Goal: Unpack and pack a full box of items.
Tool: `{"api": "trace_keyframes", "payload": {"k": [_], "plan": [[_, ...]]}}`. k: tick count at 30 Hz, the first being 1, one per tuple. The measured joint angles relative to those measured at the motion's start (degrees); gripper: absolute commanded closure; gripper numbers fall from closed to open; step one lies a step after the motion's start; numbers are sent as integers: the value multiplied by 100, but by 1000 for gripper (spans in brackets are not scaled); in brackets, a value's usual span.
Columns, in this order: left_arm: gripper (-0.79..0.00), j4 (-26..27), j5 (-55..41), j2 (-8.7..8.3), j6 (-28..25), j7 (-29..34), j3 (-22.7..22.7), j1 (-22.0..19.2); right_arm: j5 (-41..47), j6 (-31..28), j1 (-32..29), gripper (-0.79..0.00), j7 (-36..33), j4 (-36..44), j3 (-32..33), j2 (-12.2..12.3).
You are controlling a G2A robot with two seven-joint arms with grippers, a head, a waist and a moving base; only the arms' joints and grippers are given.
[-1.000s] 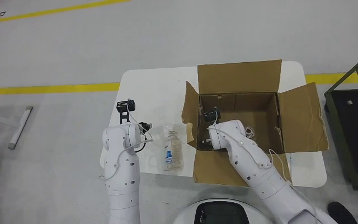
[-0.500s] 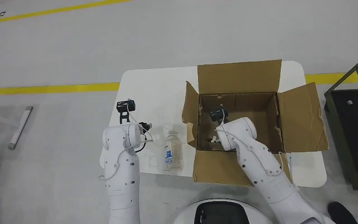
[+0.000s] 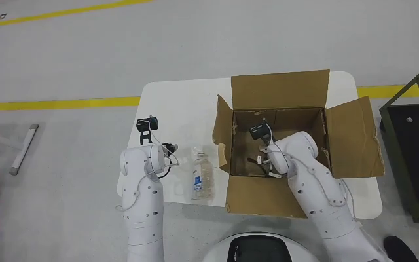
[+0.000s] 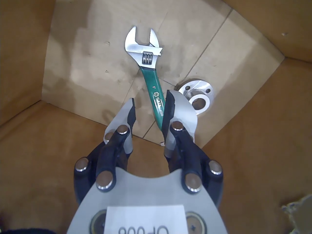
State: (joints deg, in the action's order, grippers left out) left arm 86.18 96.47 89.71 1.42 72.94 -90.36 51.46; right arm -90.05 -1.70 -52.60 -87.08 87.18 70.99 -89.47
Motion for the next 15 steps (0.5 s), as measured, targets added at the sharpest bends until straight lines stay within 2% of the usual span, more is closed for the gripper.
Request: {"api": "trace_keyframes", "payload": {"k": [1,3,6,15], "plan": [[-785,0,0,0,0,0,0,0,45,-156,27,-299,4,-26,14,9],[-785,0,0,0,0,0,0,0,-1,-468,86,-222,10,-89,30,36],[-785,0,0,0,0,0,0,0,63,-666,88,-169,41,-108,87,58],[-785,0,0,0,0,0,0,0,110,-793,-49,-308,104,-51,168,110]]}}
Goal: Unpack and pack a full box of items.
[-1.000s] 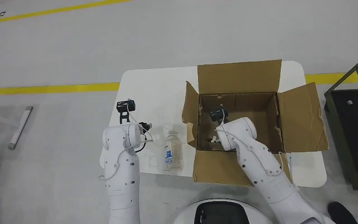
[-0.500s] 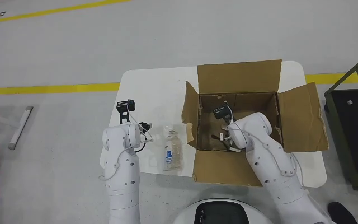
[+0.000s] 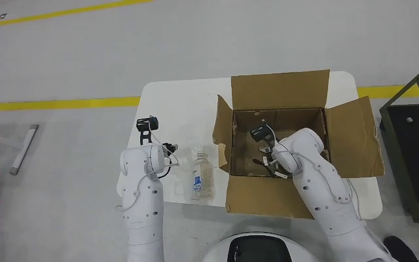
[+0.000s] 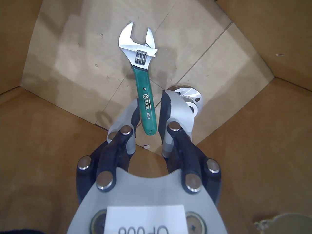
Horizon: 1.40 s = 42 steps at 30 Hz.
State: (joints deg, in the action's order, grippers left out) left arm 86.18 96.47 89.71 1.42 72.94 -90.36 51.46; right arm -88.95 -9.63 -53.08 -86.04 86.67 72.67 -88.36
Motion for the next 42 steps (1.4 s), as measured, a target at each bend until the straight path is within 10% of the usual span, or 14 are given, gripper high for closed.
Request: {"api": "trace_keyframes", "payload": {"k": [42], "plan": [[-785,0,0,0,0,0,0,0,366,-208,-453,-326,1088,-59,180,227]]}}
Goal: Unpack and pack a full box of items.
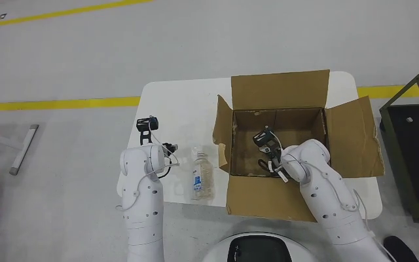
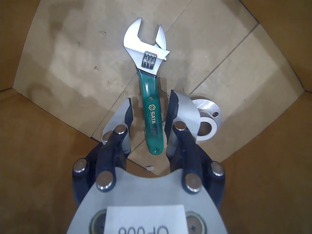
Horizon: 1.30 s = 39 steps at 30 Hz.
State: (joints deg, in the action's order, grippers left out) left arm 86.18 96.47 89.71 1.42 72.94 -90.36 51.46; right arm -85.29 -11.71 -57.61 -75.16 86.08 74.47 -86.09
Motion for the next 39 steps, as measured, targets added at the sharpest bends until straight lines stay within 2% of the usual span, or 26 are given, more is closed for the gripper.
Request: {"api": "trace_keyframes", "payload": {"k": [24,27,30,31,32,39], "plan": [[-785,0,0,0,0,0,0,0,65,70,95,-292,139,-227,-110,84],[-785,0,0,0,0,0,0,0,92,77,109,-252,144,-271,-139,90],[-785,0,0,0,0,0,0,0,73,126,135,-102,145,-329,-184,93],[-785,0,0,0,0,0,0,0,64,139,143,-74,149,-346,-201,94],[-785,0,0,0,0,0,0,0,59,149,151,0,153,-360,-218,94],[-785,0,0,0,0,0,0,0,208,231,192,0,216,-384,-220,104]]}}
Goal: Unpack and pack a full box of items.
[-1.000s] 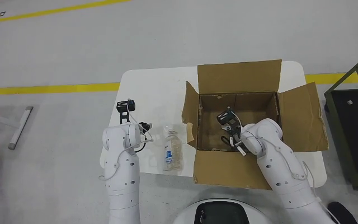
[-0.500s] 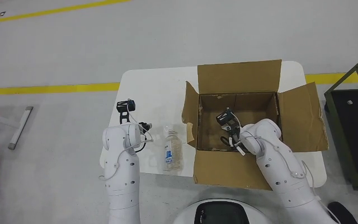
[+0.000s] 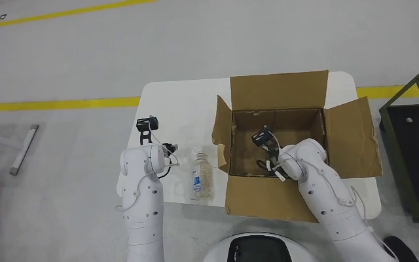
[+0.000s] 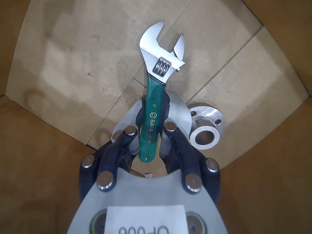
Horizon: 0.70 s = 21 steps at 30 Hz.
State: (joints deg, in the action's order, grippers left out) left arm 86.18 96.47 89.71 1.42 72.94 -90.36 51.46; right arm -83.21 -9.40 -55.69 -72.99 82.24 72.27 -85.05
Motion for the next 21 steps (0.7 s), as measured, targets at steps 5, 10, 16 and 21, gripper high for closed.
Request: {"api": "trace_keyframes", "payload": {"k": [5,10,16,21], "plan": [[-785,0,0,0,0,0,0,0,594,190,-21,0,108,154,242,5],[-785,0,0,0,0,0,0,0,1431,404,-140,0,126,464,665,35],[-785,0,0,0,0,0,0,0,2582,574,-386,0,163,1000,1255,95],[-785,0,0,0,0,0,0,0,4239,560,-653,0,309,1461,1839,127]]}}
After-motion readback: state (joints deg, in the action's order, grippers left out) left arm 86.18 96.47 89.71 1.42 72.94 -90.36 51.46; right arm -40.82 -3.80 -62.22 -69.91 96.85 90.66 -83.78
